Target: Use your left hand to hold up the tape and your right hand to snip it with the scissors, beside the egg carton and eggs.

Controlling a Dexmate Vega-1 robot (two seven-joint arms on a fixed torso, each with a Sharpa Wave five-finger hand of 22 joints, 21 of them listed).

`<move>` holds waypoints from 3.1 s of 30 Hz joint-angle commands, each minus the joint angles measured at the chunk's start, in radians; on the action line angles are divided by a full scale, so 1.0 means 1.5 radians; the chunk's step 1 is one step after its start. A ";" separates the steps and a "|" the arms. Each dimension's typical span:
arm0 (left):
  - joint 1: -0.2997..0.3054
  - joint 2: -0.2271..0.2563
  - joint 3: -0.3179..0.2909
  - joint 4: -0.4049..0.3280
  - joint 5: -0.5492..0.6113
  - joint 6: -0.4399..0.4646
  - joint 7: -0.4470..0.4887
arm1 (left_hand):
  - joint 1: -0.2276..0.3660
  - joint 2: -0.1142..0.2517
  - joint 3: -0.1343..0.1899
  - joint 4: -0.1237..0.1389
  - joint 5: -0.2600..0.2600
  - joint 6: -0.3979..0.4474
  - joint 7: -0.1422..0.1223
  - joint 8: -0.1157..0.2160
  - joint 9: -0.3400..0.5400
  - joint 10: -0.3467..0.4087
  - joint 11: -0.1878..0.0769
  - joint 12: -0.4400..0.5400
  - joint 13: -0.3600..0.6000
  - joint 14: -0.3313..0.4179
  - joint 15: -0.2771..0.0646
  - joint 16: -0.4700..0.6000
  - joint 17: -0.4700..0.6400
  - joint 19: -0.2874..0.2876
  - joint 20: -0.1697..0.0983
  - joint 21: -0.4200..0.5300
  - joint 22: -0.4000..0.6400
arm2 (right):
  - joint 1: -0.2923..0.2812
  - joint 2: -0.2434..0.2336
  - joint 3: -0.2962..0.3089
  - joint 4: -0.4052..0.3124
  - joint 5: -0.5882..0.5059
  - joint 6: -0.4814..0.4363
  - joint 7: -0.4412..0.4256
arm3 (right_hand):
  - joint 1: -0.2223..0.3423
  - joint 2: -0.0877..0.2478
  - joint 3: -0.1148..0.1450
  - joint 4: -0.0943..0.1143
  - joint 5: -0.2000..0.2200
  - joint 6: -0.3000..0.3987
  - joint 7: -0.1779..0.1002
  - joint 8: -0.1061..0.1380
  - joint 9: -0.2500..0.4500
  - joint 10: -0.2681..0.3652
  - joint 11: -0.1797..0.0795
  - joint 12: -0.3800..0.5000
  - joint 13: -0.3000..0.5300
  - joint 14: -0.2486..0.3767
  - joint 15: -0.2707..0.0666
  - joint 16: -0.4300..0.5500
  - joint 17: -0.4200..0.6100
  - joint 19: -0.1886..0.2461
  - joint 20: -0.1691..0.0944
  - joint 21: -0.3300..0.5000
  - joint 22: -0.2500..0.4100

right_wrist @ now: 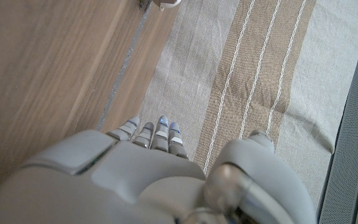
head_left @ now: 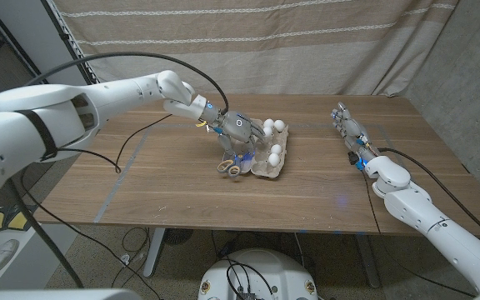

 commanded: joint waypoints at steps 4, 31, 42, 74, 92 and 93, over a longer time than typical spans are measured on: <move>-0.005 -0.004 0.018 0.003 0.015 0.007 0.003 | 0.008 -0.001 -0.008 0.001 0.004 -0.011 0.000 -0.001 0.002 -0.008 0.001 -0.001 -0.002 -0.006 -0.115 -0.001 0.000 0.002 -0.078 0.001 0.000 | -0.004 0.000 0.002 -0.003 0.000 -0.002 -0.005 | 0.002 0.005 0.000 -0.001 -0.004 0.004 -0.003 0.001 0.003 -0.001 -0.002 0.004 0.001 -0.006 -0.005 0.002 0.002 -0.007 0.001 0.004 0.001; 0.004 -0.006 0.028 0.001 0.007 0.019 0.000 | 0.012 0.010 -0.019 0.009 0.006 0.033 0.000 0.024 0.006 0.024 0.001 0.022 0.002 -0.002 -0.116 0.004 0.001 -0.001 -0.074 0.001 0.001 | 0.000 0.001 0.001 0.000 0.000 -0.005 -0.005 | 0.004 0.007 0.001 -0.002 -0.005 0.004 -0.003 0.001 0.003 0.000 -0.003 0.004 0.001 -0.006 -0.004 0.002 0.002 -0.009 0.005 0.004 0.001; 0.007 -0.010 0.027 0.009 0.006 0.024 0.006 | 0.023 0.018 -0.020 0.010 0.005 0.072 0.000 0.036 0.006 0.061 0.000 0.037 0.008 0.020 -0.116 0.010 0.002 0.005 -0.075 0.003 0.001 | 0.003 0.001 0.000 0.001 -0.001 -0.005 -0.005 | 0.004 0.008 0.002 -0.002 -0.005 0.005 -0.003 0.001 0.003 -0.001 -0.002 0.004 0.001 -0.006 -0.005 0.002 0.002 -0.009 0.007 0.004 0.001; 0.033 -0.007 0.013 0.014 -0.017 0.053 0.033 | 0.220 0.071 0.151 0.006 -0.133 0.398 0.007 0.126 0.024 0.307 -0.001 0.194 0.169 0.259 -0.124 0.035 0.069 0.051 -0.074 0.008 0.006 | -0.006 -0.004 0.009 -0.004 0.010 -0.007 -0.004 | 0.007 0.011 0.004 -0.003 -0.006 0.005 -0.006 0.001 0.003 -0.001 -0.006 0.004 0.001 -0.005 -0.007 0.003 0.002 -0.008 0.005 0.005 0.001; 0.071 0.026 -0.032 -0.042 -0.043 0.061 -0.021 | 0.172 0.115 0.236 0.029 -0.185 0.382 0.008 0.159 0.049 0.282 0.002 0.229 0.226 0.297 -0.125 0.021 0.101 0.070 -0.044 0.015 0.009 | -0.019 -0.013 0.017 -0.017 0.015 -0.009 -0.003 | 0.008 0.015 0.006 -0.003 -0.007 0.006 -0.007 0.001 0.003 -0.001 -0.008 0.004 0.001 -0.005 -0.008 0.003 0.002 -0.007 0.005 0.005 0.001; 0.072 0.028 -0.035 -0.043 -0.041 0.062 -0.020 | 0.165 0.118 0.242 0.033 -0.183 0.370 0.007 0.156 0.049 0.285 0.002 0.230 0.226 0.299 -0.125 0.019 0.102 0.071 -0.041 0.015 0.010 | -0.019 -0.014 0.017 -0.017 0.014 -0.008 -0.002 | 0.008 0.015 0.006 -0.003 -0.007 0.006 -0.007 0.001 0.003 -0.001 -0.008 0.004 0.001 -0.005 -0.007 0.003 0.002 -0.007 0.005 0.005 0.001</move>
